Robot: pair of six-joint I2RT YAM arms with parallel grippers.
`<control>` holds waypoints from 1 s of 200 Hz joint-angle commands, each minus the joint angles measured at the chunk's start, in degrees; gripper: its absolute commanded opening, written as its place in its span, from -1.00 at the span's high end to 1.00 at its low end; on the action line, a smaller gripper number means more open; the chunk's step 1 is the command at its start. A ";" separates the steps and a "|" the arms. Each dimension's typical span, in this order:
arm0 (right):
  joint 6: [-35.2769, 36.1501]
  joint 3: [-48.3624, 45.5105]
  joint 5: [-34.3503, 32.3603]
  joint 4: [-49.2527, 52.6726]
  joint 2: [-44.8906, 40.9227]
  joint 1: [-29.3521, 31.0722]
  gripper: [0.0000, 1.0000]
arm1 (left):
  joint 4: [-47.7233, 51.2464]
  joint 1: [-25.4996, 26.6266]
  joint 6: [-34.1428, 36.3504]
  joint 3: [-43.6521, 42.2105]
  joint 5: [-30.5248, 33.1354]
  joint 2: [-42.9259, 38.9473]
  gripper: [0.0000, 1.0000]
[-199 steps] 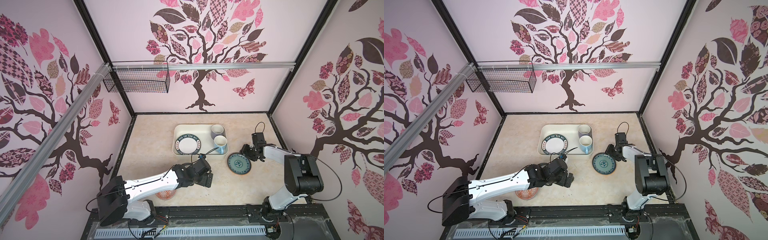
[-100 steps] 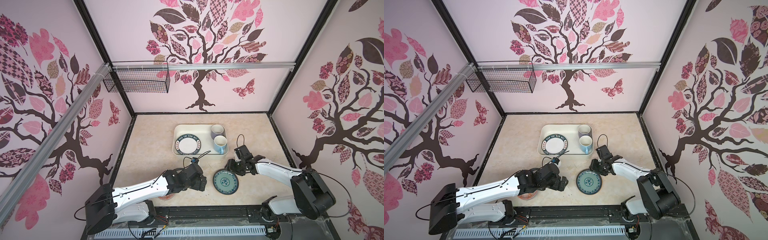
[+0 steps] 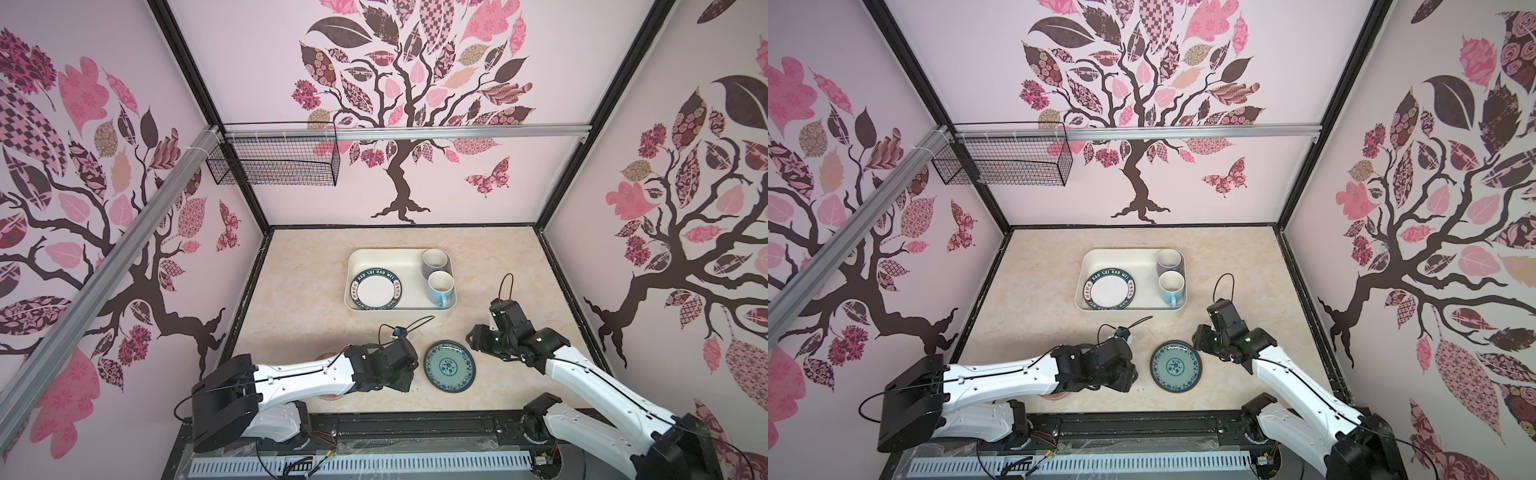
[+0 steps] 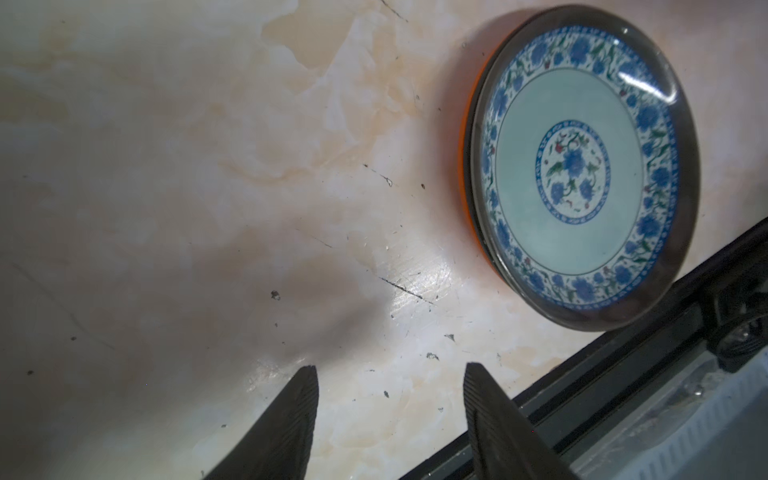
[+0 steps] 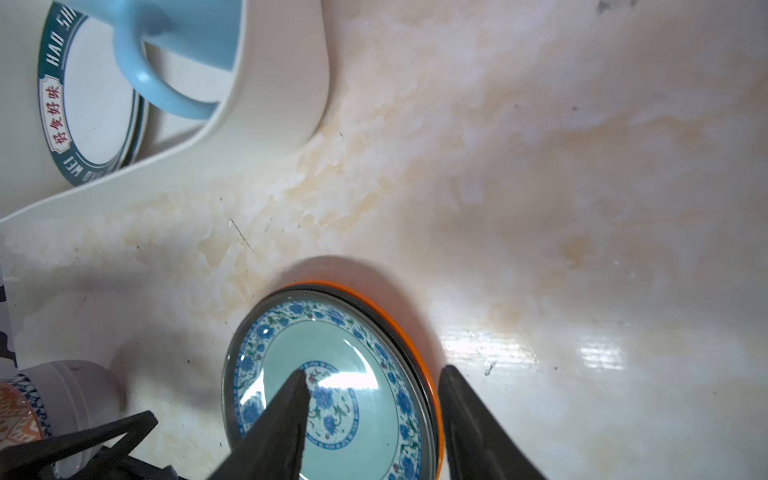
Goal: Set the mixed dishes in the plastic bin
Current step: 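Grip the blue-floral plate's rim with the right gripper while the left gripper steadies the stack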
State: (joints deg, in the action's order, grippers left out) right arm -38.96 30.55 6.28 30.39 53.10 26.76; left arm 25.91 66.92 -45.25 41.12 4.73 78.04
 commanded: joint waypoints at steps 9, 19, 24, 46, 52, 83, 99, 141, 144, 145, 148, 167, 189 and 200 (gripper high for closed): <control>-1.71 -4.04 2.52 2.15 -2.05 -0.05 -0.06 | -3.10 0.41 -0.62 4.49 -0.97 3.37 -0.15; -1.84 -4.73 2.72 1.91 -2.61 -0.05 -0.06 | -3.16 0.42 -0.54 5.37 -0.96 4.15 -0.15; -1.89 -4.95 2.92 1.76 -2.86 -0.05 -0.06 | -3.21 0.43 -0.45 5.81 -1.00 4.41 -0.15; -1.87 -4.86 2.54 1.56 -3.26 -0.05 -0.06 | -3.18 0.45 -0.15 7.37 -1.37 5.20 -0.15; -1.70 -4.71 2.47 1.49 -3.06 -0.05 -0.06 | -3.08 0.49 0.03 7.89 -1.29 5.44 -0.15; -1.07 -4.43 2.68 1.07 -1.81 -0.05 -0.04 | -2.93 0.45 0.68 9.92 -1.05 7.99 0.04; -0.87 -4.28 2.77 0.90 -1.64 -0.05 -0.02 | -3.06 0.50 0.92 10.80 -1.26 9.94 0.19; -0.77 -4.09 2.96 1.05 -1.79 -0.06 -0.01 | -3.60 0.49 1.50 12.64 -1.57 13.36 0.58; -0.77 -4.09 2.95 1.15 -1.72 -0.09 -0.01 | -3.62 0.47 1.53 12.77 -1.44 13.56 0.63; -0.77 -4.09 2.95 1.11 -1.75 -0.07 -0.01 | -3.65 0.49 1.55 12.81 -1.41 13.60 0.64; -0.78 -4.09 2.96 1.08 -1.77 -0.05 -0.01 | -3.63 0.47 1.59 12.92 -1.39 13.80 0.68; -0.77 -3.83 2.97 1.45 -1.84 -0.05 0.01 | -3.31 0.42 2.05 13.89 -0.97 15.00 0.88; -0.78 -3.57 2.86 1.64 -1.78 -0.05 0.05 | -3.06 0.49 2.46 14.60 -0.83 16.04 0.97; -0.80 -3.45 2.91 1.72 -1.70 -0.05 0.10 | -3.08 0.49 2.51 14.65 -0.78 16.26 0.99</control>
State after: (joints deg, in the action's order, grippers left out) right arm -40.12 24.80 9.02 31.03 51.18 26.76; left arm 22.81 67.18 -43.51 53.39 3.44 93.19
